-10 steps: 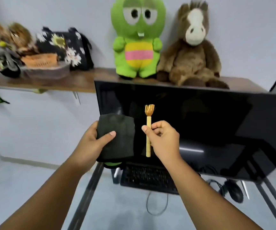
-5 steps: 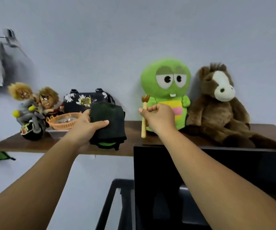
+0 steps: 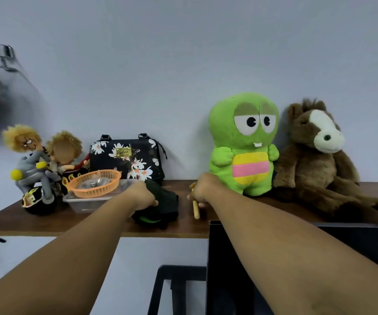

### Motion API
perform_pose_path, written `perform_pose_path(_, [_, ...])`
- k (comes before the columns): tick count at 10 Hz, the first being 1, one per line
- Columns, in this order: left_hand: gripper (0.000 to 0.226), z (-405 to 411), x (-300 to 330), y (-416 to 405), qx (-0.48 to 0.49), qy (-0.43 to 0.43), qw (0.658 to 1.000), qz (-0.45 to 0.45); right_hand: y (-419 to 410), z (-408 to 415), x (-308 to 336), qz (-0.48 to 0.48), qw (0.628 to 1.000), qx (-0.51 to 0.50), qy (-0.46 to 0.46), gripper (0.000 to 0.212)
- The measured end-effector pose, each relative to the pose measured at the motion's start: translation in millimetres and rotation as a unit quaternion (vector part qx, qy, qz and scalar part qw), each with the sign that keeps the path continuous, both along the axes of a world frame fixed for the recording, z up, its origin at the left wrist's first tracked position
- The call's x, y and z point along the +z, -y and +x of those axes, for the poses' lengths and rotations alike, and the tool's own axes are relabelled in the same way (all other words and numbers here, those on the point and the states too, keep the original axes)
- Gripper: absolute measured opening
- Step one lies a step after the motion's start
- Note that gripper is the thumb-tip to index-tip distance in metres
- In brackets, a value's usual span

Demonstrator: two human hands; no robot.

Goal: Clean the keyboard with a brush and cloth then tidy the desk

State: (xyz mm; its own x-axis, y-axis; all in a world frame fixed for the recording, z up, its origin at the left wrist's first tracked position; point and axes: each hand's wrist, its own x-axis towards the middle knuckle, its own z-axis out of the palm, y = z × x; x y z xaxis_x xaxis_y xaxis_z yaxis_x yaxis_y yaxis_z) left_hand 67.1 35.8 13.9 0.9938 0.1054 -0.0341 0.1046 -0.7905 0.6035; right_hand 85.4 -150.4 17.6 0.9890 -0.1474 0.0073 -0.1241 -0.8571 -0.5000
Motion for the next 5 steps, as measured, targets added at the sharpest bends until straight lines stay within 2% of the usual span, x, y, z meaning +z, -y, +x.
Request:
perform_pose_path(2, [0.037,-8,0,12,-0.010,0.015,0.978,0.206,-8,6,-9,-0.098,0.995,0.024,-0.015,0.033])
perform_pose_path(3, [0.042,-10,-3,15,-0.007,0.027,0.973,0.231,-8,3,-9,-0.100,0.995,0.029,-0.008,0.040])
perform_pose_path(4, [0.053,-16,-4,16,0.009,0.044,0.973,0.226,-3,-4,-3,-0.068,0.997,0.032,0.018,0.038])
perform_pose_path(5, [0.046,-29,2,21,-0.009,0.040,0.973,0.229,5,-19,5,-0.008,0.999,0.038,0.034,0.046])
